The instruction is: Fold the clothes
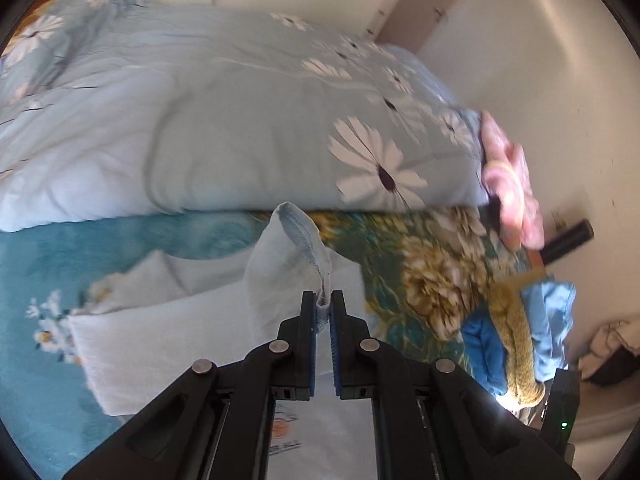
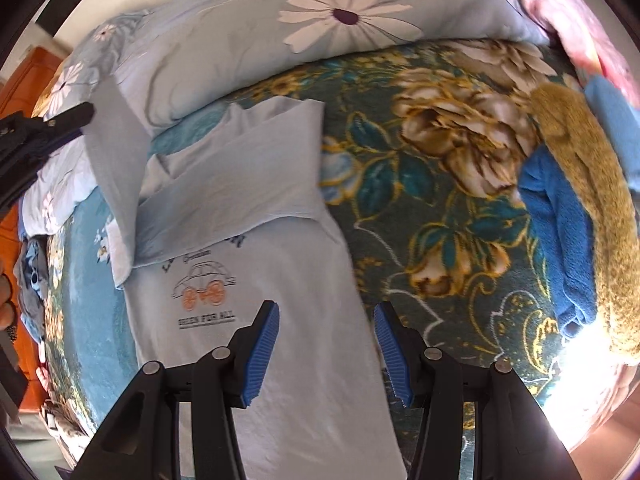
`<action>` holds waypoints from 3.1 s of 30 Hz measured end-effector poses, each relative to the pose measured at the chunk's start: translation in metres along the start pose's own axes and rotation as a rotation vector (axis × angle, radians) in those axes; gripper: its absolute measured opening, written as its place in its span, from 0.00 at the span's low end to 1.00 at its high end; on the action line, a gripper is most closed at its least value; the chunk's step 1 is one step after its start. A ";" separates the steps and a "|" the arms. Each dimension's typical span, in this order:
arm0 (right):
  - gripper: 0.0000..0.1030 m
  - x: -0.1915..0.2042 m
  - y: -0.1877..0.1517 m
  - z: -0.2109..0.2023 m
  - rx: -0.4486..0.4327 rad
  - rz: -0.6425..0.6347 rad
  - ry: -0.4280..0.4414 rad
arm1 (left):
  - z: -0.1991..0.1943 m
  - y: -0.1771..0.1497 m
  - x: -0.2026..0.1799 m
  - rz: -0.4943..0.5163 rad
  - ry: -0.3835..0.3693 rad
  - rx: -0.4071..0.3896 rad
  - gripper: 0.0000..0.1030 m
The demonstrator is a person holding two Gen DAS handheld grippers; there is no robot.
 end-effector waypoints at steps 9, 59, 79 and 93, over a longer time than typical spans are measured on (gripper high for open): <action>0.52 -0.035 0.001 0.012 0.010 0.036 0.008 | 0.080 -0.026 -0.055 0.074 0.002 0.158 0.06; 0.09 0.058 0.125 0.120 0.081 -0.336 0.121 | 0.045 -0.085 0.248 -0.423 0.305 0.235 0.39; 0.20 0.073 0.055 0.038 -0.003 -0.459 0.090 | -0.066 -0.144 0.176 -0.479 0.332 0.067 0.64; 0.61 0.018 -0.091 -0.016 0.085 -0.633 0.122 | -0.118 -0.267 0.094 -0.433 0.374 0.083 0.85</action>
Point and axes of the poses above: each gripper's, at about its wrist camera, not at the fingertips, and z roughly the way its jaws point, x to its left, y to its top, the point moved 2 cm from there along z, roughly the way its jaws point, and after that the axes turned 1 degree about -z, right-handed, at the moved point
